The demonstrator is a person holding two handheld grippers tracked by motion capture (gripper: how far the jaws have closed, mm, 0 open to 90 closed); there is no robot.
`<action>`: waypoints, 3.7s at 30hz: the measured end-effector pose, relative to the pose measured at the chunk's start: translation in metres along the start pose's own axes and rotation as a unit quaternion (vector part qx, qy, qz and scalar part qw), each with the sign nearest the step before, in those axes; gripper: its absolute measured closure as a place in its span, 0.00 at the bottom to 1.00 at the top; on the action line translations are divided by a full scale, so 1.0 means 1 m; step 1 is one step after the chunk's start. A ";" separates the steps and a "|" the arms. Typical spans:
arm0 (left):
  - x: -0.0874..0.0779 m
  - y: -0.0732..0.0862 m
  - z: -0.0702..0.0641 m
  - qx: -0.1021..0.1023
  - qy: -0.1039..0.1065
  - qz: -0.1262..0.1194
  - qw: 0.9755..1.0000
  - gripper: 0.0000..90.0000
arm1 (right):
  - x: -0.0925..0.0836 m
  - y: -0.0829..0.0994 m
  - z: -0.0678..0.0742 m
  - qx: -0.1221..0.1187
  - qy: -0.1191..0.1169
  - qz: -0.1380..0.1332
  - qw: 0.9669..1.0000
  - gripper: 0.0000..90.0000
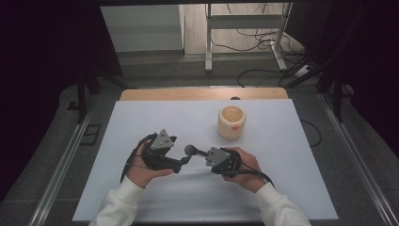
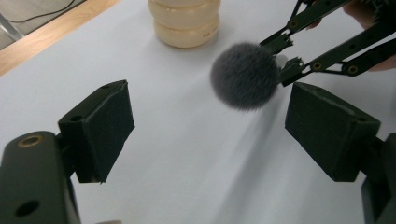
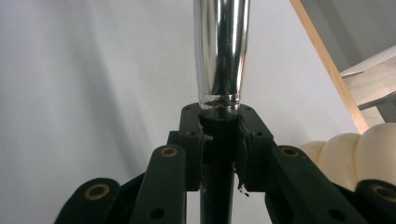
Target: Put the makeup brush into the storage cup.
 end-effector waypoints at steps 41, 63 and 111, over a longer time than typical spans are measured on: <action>-0.026 0.082 0.065 -0.096 -0.077 0.017 0.992 0.18 | -0.011 0.007 -0.013 0.048 0.023 -0.024 0.998 0.83; -0.024 0.084 0.067 -0.106 -0.080 0.020 0.991 0.18 | -0.021 0.013 -0.036 0.147 0.027 -0.079 0.986 0.83; -0.024 0.079 0.065 -0.099 -0.079 0.022 0.992 0.18 | -0.027 0.012 -0.085 0.254 0.036 -0.156 0.954 0.83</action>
Point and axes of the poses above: each handheld gripper's, and its own axes: x roughly forward along the jaws, y roughly out of its underside, z roughly to its left, the point moved 4 cm from there along x, roughly forward along the jaws, and after that the axes turned 11 degrees about -x, right-handed, at the moved point
